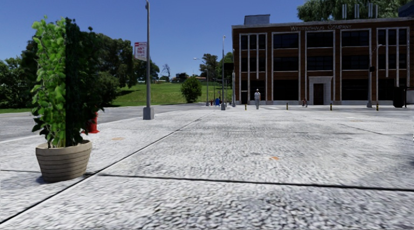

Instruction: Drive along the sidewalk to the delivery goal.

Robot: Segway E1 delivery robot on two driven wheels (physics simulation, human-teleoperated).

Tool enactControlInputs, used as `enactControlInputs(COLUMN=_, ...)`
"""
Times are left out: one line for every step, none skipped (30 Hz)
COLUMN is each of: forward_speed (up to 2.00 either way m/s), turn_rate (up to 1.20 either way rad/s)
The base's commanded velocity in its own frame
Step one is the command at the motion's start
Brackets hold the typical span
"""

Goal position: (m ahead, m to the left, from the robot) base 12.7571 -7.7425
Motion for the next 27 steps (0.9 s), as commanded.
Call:
enactControlInputs(forward_speed=2.0, turn_rate=-0.53)
enactControlInputs(forward_speed=2.0, turn_rate=-0.53)
enactControlInputs(forward_speed=2.0, turn_rate=-0.53)
enactControlInputs(forward_speed=2.0, turn_rate=-0.53)
enactControlInputs(forward_speed=2.0, turn_rate=-0.53)
enactControlInputs(forward_speed=2.0, turn_rate=-0.53)
enactControlInputs(forward_speed=2.0, turn_rate=-0.53)
enactControlInputs(forward_speed=2.0, turn_rate=-0.53)
enactControlInputs(forward_speed=2.0, turn_rate=-0.53)
enactControlInputs(forward_speed=2.0, turn_rate=-0.53)
enactControlInputs(forward_speed=2.0, turn_rate=-0.53)
enactControlInputs(forward_speed=2.0, turn_rate=-0.13)
enactControlInputs(forward_speed=2.0, turn_rate=-0.13)
enactControlInputs(forward_speed=2.0, turn_rate=0.0)
enactControlInputs(forward_speed=2.0, turn_rate=0.0)
enactControlInputs(forward_speed=2.0, turn_rate=0.0)
enactControlInputs(forward_speed=2.0, turn_rate=0.0)
enactControlInputs(forward_speed=2.0, turn_rate=0.0)
enactControlInputs(forward_speed=2.0, turn_rate=0.0)
enactControlInputs(forward_speed=2.0, turn_rate=0.0)
enactControlInputs(forward_speed=2.0, turn_rate=0.0)
enactControlInputs(forward_speed=2.0, turn_rate=0.0)
enactControlInputs(forward_speed=2.0, turn_rate=0.0)
enactControlInputs(forward_speed=2.0, turn_rate=0.0)
enactControlInputs(forward_speed=2.0, turn_rate=0.0)
enactControlInputs(forward_speed=2.0, turn_rate=0.0)
enactControlInputs(forward_speed=2.0, turn_rate=0.0)
